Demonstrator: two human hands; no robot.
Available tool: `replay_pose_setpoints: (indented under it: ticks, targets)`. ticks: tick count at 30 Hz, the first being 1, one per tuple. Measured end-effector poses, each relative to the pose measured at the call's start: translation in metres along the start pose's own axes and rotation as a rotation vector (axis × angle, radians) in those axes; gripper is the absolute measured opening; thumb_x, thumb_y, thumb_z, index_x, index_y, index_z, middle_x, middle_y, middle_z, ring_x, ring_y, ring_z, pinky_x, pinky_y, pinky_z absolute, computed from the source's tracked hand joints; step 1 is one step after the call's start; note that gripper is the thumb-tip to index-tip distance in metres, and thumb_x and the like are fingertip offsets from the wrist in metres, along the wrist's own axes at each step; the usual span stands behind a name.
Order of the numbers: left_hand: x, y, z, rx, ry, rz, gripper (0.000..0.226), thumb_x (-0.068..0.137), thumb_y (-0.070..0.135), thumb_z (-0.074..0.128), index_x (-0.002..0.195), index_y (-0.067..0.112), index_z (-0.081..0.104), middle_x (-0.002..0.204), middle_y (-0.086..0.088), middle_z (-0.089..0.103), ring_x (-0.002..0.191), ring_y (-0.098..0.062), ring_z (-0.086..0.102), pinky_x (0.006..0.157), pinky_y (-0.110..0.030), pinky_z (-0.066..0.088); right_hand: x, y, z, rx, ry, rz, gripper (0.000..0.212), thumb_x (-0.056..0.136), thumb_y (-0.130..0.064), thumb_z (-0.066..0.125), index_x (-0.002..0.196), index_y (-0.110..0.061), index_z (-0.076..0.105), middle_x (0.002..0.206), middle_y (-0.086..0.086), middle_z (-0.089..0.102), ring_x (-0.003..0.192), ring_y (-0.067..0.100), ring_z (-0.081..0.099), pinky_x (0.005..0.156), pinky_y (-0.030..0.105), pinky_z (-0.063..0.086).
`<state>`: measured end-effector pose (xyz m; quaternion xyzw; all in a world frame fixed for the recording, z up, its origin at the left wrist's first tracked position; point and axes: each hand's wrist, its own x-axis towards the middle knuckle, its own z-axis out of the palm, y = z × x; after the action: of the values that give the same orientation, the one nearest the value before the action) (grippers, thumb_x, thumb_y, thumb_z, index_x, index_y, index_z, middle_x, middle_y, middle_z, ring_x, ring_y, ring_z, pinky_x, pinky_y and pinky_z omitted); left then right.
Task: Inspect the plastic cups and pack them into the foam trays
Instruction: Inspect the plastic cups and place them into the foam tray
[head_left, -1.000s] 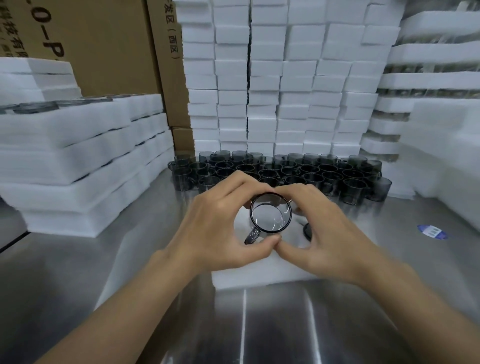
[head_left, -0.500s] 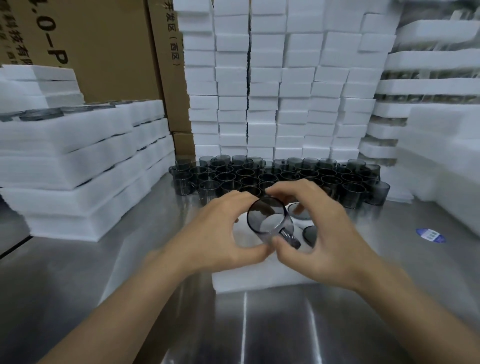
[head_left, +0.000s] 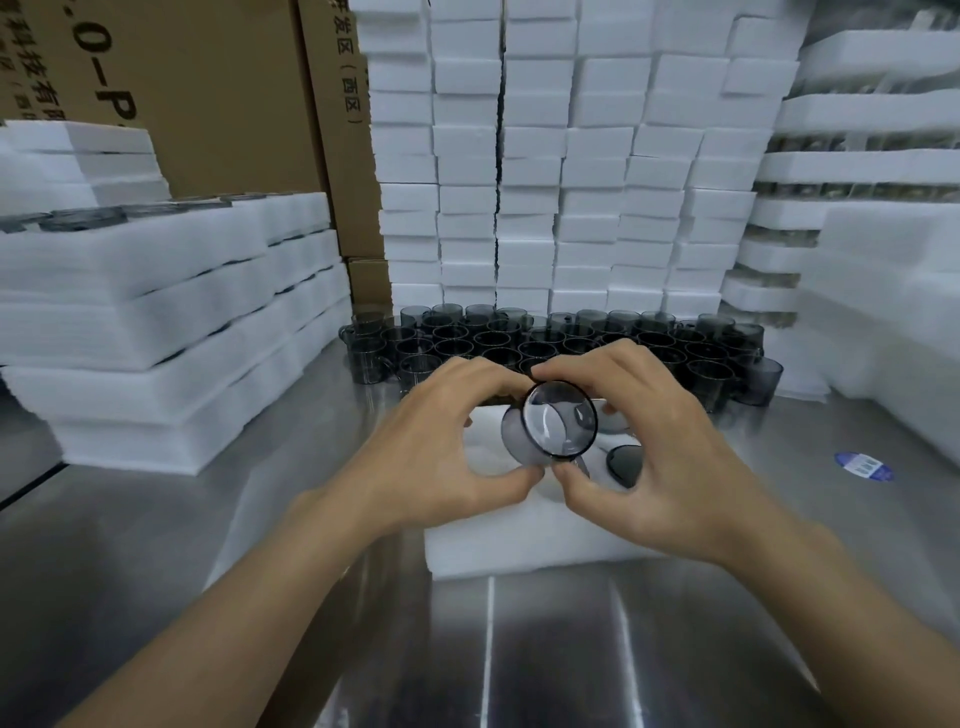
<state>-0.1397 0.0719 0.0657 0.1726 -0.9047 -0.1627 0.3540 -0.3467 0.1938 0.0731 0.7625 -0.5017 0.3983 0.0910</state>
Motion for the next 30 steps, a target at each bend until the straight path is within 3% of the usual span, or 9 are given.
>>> replay_pose_setpoints:
  ticks: [3,7,16,18,20,22,26,28,30]
  targets:
    - [0.001,0.001,-0.005,-0.090,0.034,-0.031,0.051,0.078,0.051,0.080,0.125,0.042,0.064,0.122,0.023,0.064,0.119,-0.011,0.059,0.086,-0.026,0.047,0.000,0.002,-0.006,0.046,0.042,0.032,0.058,0.080,-0.035,0.074,0.135,-0.032,0.056,0.119,-0.019,0.056,0.115,0.016,0.056,0.086,0.022,0.049]
    - [0.002,0.003,-0.009,-0.268,0.068,-0.063,0.047,0.083,0.050,0.078,0.127,0.038,0.064,0.128,0.013,0.068,0.126,-0.019,0.062,0.088,-0.038,0.052,-0.002,0.002,-0.008,0.161,0.051,0.136,0.048,0.083,-0.041,0.074,0.126,-0.034,0.054,0.118,-0.017,0.064,0.117,0.016,0.062,0.092,0.034,0.050]
    - [0.003,0.001,-0.010,-0.392,0.053,-0.096,0.050,0.085,0.043,0.078,0.133,0.036,0.066,0.125,0.006,0.072,0.123,-0.024,0.066,0.085,-0.042,0.053,-0.002,0.005,-0.003,0.216,0.025,0.216,0.043,0.087,-0.041,0.073,0.125,-0.033,0.055,0.120,-0.020,0.066,0.121,0.011,0.062,0.090,0.025,0.047]
    - [0.004,0.001,-0.012,-0.440,0.040,-0.107,0.047,0.085,0.042,0.076,0.131,0.033,0.070,0.123,0.005,0.073,0.121,-0.024,0.067,0.088,-0.051,0.056,-0.004,0.006,-0.004,0.188,-0.022,0.192,0.049,0.088,-0.046,0.073,0.132,-0.038,0.051,0.125,-0.017,0.065,0.124,0.012,0.060,0.091,0.023,0.045]
    - [0.006,0.000,-0.015,-0.476,0.012,-0.125,0.044,0.085,0.042,0.073,0.127,0.031,0.075,0.123,0.002,0.075,0.119,-0.025,0.068,0.095,-0.061,0.055,-0.004,0.005,-0.005,0.118,-0.075,0.159,0.071,0.084,-0.053,0.078,0.146,-0.047,0.043,0.133,-0.020,0.058,0.127,0.012,0.058,0.093,0.025,0.047]
    - [0.007,-0.002,-0.016,-0.506,-0.014,-0.164,0.044,0.084,0.044,0.072,0.123,0.028,0.079,0.122,0.000,0.076,0.117,-0.021,0.070,0.099,-0.054,0.057,-0.004,0.004,-0.002,0.021,-0.112,0.088,0.085,0.081,-0.056,0.081,0.154,-0.052,0.037,0.139,-0.026,0.051,0.128,0.011,0.057,0.093,0.032,0.054]
    - [0.008,0.000,-0.016,-0.564,-0.090,-0.186,0.040,0.088,0.044,0.069,0.122,0.025,0.079,0.111,0.003,0.078,0.102,-0.010,0.070,0.081,-0.022,0.052,0.000,0.003,0.006,-0.111,-0.044,-0.042,0.064,0.089,-0.044,0.077,0.148,-0.045,0.052,0.133,-0.018,0.054,0.124,0.011,0.057,0.088,0.038,0.059]
    - [0.008,0.000,-0.016,-0.577,-0.088,-0.185,0.041,0.091,0.048,0.064,0.124,0.029,0.077,0.114,0.003,0.077,0.104,-0.014,0.070,0.081,-0.028,0.052,0.000,0.005,0.006,-0.117,0.010,-0.049,0.058,0.090,-0.043,0.076,0.144,-0.042,0.057,0.131,-0.020,0.057,0.122,0.010,0.059,0.090,0.034,0.058]
    - [0.009,-0.003,-0.017,-0.638,-0.069,-0.201,0.048,0.092,0.052,0.057,0.129,0.028,0.076,0.123,-0.002,0.076,0.113,-0.022,0.070,0.087,-0.045,0.053,0.000,0.006,0.005,-0.044,0.059,-0.007,0.055,0.089,-0.041,0.078,0.140,-0.040,0.059,0.132,-0.023,0.060,0.123,0.009,0.061,0.090,0.024,0.056]
